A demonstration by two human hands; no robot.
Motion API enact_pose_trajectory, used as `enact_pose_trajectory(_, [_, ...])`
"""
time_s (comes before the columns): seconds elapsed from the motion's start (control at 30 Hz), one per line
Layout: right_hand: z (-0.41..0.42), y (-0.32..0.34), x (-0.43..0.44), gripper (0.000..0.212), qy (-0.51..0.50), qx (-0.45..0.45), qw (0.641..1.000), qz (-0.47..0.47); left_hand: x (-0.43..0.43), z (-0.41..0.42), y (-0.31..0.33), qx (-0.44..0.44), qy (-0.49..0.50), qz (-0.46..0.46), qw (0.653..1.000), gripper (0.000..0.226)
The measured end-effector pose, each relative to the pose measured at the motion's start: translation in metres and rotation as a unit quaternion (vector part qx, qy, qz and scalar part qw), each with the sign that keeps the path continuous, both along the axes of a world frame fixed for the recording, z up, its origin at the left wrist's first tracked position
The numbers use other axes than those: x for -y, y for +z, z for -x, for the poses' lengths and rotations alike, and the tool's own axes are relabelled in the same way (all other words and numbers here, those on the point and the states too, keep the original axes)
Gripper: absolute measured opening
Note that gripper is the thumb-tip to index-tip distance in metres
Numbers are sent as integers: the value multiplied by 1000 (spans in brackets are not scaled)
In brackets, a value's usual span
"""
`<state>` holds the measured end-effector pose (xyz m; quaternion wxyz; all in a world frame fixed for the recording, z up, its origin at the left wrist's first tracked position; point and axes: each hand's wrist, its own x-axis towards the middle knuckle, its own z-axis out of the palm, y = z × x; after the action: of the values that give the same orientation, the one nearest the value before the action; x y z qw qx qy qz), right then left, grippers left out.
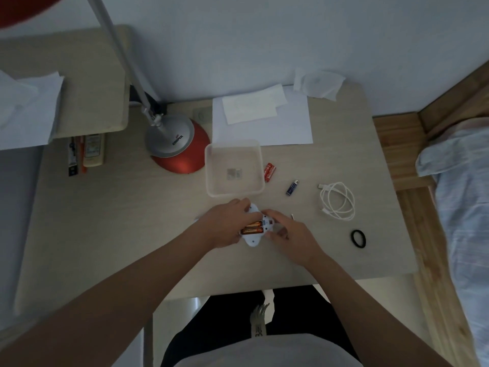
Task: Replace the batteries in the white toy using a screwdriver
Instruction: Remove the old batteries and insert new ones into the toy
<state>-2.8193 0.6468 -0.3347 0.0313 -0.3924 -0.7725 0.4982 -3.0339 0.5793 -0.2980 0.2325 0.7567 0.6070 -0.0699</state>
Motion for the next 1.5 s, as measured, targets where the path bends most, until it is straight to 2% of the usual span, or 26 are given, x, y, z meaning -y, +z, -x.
enact_pose_trajectory(0.3, [-1, 2, -2, 50, 14, 10, 1000, -1, -10, 1, 6, -2, -27, 36, 999, 69])
enact_pose_trajectory(0.97, [-2, -5, -8, 50, 29, 22, 999, 8, -17, 6, 8, -25, -91, 25, 995, 70])
enact_pose_trajectory(1.3, [0, -3, -7, 48, 34, 21, 999, 13, -22, 5, 10, -23, -79, 48, 995, 77])
enact_pose_trajectory(1.5, [0, -1, -7, 51, 17, 35, 999, 10, -20, 5, 6, -3, -51, 29, 998, 77])
